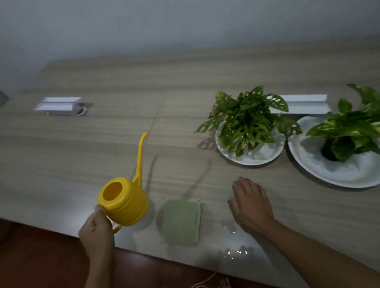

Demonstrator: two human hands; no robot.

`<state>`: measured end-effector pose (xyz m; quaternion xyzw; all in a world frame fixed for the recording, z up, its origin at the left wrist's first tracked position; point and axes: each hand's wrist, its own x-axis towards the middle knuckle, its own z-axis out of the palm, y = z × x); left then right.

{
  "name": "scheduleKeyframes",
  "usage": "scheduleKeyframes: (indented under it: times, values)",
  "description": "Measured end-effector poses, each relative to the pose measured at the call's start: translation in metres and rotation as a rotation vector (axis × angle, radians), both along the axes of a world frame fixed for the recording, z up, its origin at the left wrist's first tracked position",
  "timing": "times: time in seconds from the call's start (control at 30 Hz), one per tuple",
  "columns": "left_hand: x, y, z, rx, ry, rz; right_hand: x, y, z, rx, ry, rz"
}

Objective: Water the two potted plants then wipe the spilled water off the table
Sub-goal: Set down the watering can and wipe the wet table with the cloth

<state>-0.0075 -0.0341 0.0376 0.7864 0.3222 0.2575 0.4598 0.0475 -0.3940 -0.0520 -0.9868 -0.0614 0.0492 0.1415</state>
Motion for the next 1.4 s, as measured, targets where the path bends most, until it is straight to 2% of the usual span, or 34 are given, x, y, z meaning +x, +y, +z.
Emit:
scheduleKeyframes:
  times: [0.3, 0.67, 0.73, 0.9, 0.97, 1.03, 1.1, 1.17, 1.27, 1.4]
  values:
    - [0.005, 0.027, -0.066, -0.017, 0.136, 0.035, 0.024, 0.036, -0.024, 0.012, -0.007, -0.075]
    - [0.005, 0.027, -0.099, -0.055, 0.152, 0.0, 0.026, 0.031, -0.037, 0.039, -0.035, -0.166]
    - [0.004, 0.028, -0.093, 0.021, 0.124, -0.011, 0.025, 0.026, -0.037, 0.044, -0.032, -0.177]
    - [-0.021, 0.041, -0.08, 0.39, 0.089, 0.109, 0.022, 0.006, -0.038, 0.036, -0.055, -0.194]
    - [-0.027, 0.021, -0.077, 0.529, 0.011, -0.104, 0.021, -0.006, -0.041, 0.016, -0.056, -0.19]
    - [-0.022, -0.013, -0.08, 0.629, -0.024, -0.433, 0.021, -0.018, -0.045, -0.013, -0.04, -0.191]
    - [-0.015, -0.05, -0.091, 0.65, 0.025, -0.718, 0.02, -0.029, -0.05, -0.052, -0.019, -0.2]
    - [-0.005, -0.077, -0.108, 0.664, 0.093, -0.907, 0.017, -0.038, -0.056, -0.08, 0.002, -0.201]
    - [0.014, -0.093, -0.132, 0.757, 0.207, -1.062, 0.014, -0.047, -0.066, -0.077, 0.039, -0.213]
    - [0.029, -0.089, -0.15, 0.846, 0.4, -1.094, 0.01, -0.046, -0.072, -0.074, 0.049, -0.235]
